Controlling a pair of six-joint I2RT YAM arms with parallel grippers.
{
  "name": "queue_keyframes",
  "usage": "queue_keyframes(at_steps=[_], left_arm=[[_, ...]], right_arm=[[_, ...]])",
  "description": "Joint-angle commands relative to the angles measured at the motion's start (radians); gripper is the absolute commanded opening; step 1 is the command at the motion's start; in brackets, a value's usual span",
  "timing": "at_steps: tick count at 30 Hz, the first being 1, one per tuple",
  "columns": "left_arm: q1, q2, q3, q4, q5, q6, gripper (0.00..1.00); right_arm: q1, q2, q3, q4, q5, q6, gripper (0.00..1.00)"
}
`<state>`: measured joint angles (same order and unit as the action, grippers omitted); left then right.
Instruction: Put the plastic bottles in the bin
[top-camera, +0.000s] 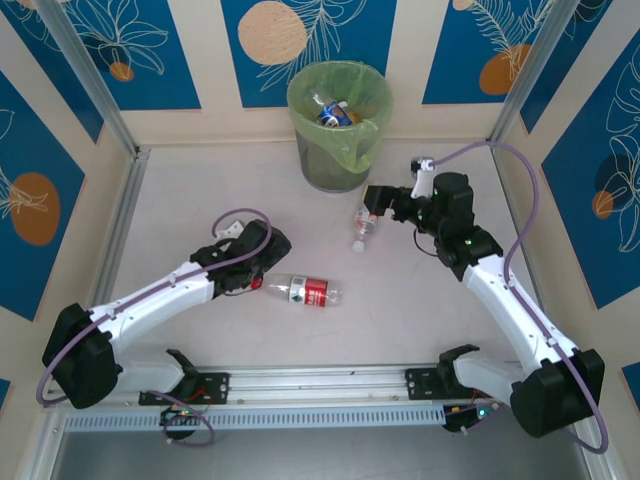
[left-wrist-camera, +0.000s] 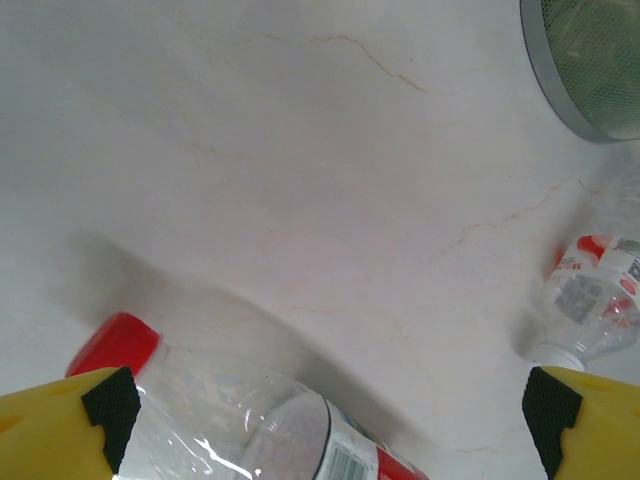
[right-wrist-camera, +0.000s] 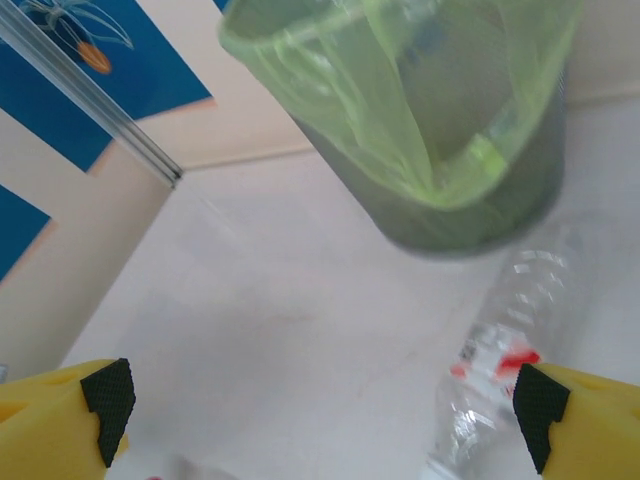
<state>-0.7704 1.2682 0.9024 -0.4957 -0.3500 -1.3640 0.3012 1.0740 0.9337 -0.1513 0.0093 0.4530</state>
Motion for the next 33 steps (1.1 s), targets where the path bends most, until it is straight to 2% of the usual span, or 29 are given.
queue_keyframes(at_steps=[1,5,9,14,19,22,29,33], left_arm=[[-0.049,0.017,0.02,-0.044,-0.029,-0.167,1.0],[-0.085,0.019,-0.049,0.061,-0.032,-0.342,1.0],[-0.089,0.091,0.015,-0.023,-0.005,-0.481,1.0],[-0.09,0.213,0.119,-0.08,0.055,-0.496,1.0],[-0.091,0.325,0.135,-0.039,0.184,-0.58,1.0],[-0.09,0.381,0.183,-0.103,0.235,-0.585,1.0],[-0.09,0.419,0.204,-0.141,0.232,-0.583,1.0],[-0.088,0.467,0.205,-0.019,0.208,-0.579,1.0]], right_arm=[[0.003,-0.05,-0.04,-0.048,0.033,0.032,1.0],[0.003,-0.089,-0.104,-0.02,0.026,0.044,0.99],[0.004,-0.134,-0.123,-0.056,0.029,0.045,1.0],[0.004,-0.234,-0.167,-0.09,0.074,0.031,1.0],[0.003,-0.336,-0.219,-0.103,0.118,0.036,0.99],[0.001,-0.363,-0.225,-0.116,0.135,0.023,0.99],[0.001,-0.368,-0.217,-0.136,0.154,-0.004,1.0],[-0.001,-0.368,-0.213,-0.128,0.16,-0.016,1.0]])
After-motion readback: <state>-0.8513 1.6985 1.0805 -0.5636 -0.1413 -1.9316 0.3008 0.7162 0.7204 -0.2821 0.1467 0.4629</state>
